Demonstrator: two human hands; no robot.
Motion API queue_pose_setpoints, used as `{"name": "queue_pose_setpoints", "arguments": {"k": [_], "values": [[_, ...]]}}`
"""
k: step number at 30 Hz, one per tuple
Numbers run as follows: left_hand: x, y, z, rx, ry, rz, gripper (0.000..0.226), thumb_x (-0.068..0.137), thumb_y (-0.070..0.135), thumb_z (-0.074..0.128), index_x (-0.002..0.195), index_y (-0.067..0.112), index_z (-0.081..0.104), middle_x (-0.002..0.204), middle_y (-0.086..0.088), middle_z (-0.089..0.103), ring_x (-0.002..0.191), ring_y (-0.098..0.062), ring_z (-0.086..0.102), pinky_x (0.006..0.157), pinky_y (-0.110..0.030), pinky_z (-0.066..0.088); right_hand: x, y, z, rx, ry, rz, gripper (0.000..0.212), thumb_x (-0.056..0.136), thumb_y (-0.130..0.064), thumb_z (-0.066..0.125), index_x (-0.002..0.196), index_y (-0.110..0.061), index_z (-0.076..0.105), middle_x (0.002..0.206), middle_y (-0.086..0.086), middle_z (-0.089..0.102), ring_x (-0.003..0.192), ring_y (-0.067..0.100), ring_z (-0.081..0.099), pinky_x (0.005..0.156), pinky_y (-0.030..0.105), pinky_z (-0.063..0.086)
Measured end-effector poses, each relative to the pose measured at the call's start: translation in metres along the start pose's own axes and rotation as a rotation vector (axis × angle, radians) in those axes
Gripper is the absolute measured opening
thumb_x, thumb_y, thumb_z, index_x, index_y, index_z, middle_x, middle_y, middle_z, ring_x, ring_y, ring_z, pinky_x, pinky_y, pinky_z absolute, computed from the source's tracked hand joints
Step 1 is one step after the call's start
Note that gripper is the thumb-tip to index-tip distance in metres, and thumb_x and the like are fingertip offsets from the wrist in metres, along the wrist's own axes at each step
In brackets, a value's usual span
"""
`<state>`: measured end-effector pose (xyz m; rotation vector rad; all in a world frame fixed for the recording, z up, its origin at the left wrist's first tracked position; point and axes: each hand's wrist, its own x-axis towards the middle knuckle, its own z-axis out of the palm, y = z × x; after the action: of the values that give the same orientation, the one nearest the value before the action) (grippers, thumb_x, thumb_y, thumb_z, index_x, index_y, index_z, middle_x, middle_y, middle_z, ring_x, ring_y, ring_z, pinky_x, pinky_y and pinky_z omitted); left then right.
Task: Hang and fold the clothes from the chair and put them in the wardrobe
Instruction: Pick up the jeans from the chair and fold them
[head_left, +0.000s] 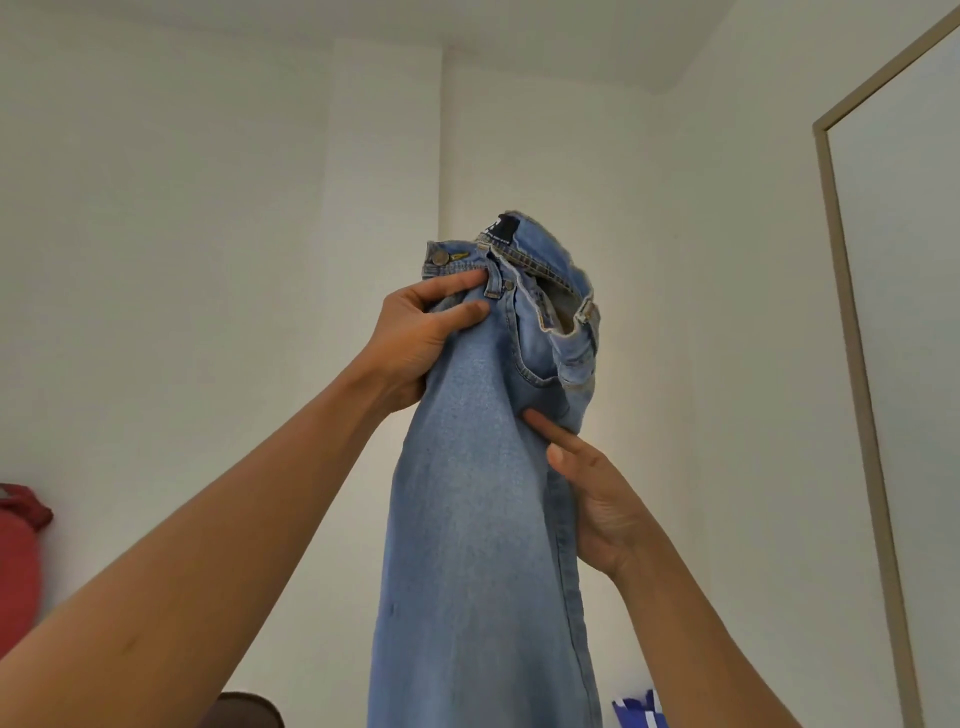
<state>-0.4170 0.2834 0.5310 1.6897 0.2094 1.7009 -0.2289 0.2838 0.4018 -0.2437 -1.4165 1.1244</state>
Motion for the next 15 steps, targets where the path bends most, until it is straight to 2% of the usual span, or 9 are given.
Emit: {"name": "queue_pose_setpoints", "arguments": {"k": [3,6,9,11,13,15], "values": [[0.004,-0.005,-0.012,0.183,0.057,-0.039,0.028,0.081,0.001,0.078,0.104,0.018,0.078,0.106,-0.003,0.076,0.097,-0.017,0.073,0.081,-0.029,0.060,-0.001,-0.001,-0.003,-0.032,0.017,-0.037,0.091,0.053,-0.032,0.097,0.135,-0.014,0.059,0.137,0.011,0.060,0.125,0.033,0.058,0.099,0.046,0.052],[0.007,-0.014,-0.021,0.354,0.071,-0.101,0.030,0.082,0.006,0.080,0.108,0.020,0.077,0.108,-0.003,0.075,0.098,-0.016,0.072,0.087,-0.032,0.059,-0.003,-0.005,-0.002,-0.214,0.086,-0.079,0.089,0.053,-0.025,0.096,0.135,-0.026,0.060,0.139,0.002,0.059,0.122,0.024,0.061,0.098,0.045,0.053],[0.008,-0.016,-0.024,0.365,0.041,-0.202,0.030,0.085,0.008,0.078,0.110,0.025,0.076,0.107,-0.002,0.074,0.093,-0.012,0.072,0.077,-0.024,0.060,-0.005,-0.006,0.001,-0.309,0.114,-0.126,0.085,0.063,-0.013,0.087,0.139,-0.033,0.054,0.140,-0.006,0.057,0.121,0.017,0.062,0.095,0.040,0.055],[0.007,-0.015,-0.024,0.344,-0.014,-0.232,0.036,0.087,0.008,0.075,0.119,0.026,0.072,0.114,-0.001,0.073,0.095,-0.010,0.071,0.076,-0.022,0.059,-0.006,-0.005,0.000,-0.313,0.137,-0.166,0.084,0.068,-0.009,0.084,0.141,-0.035,0.052,0.142,-0.009,0.054,0.121,0.014,0.061,0.093,0.036,0.056],[0.007,-0.015,-0.024,0.378,-0.079,-0.202,0.050,0.089,0.008,0.073,0.135,0.027,0.062,0.126,0.002,0.066,0.103,-0.008,0.068,0.086,-0.023,0.057,-0.004,-0.004,-0.001,-0.299,0.159,-0.206,0.085,0.069,-0.009,0.083,0.142,-0.037,0.050,0.143,-0.011,0.053,0.122,0.013,0.061,0.091,0.034,0.056],[0.007,-0.015,-0.026,0.401,-0.179,-0.139,0.080,0.089,0.013,0.074,0.153,0.037,0.034,0.139,0.010,0.053,0.116,-0.008,0.061,0.097,-0.030,0.054,0.000,-0.005,-0.001,-0.295,0.189,-0.254,0.088,0.066,-0.015,0.086,0.142,-0.039,0.049,0.143,-0.013,0.051,0.123,0.012,0.059,0.095,0.036,0.055]]}}
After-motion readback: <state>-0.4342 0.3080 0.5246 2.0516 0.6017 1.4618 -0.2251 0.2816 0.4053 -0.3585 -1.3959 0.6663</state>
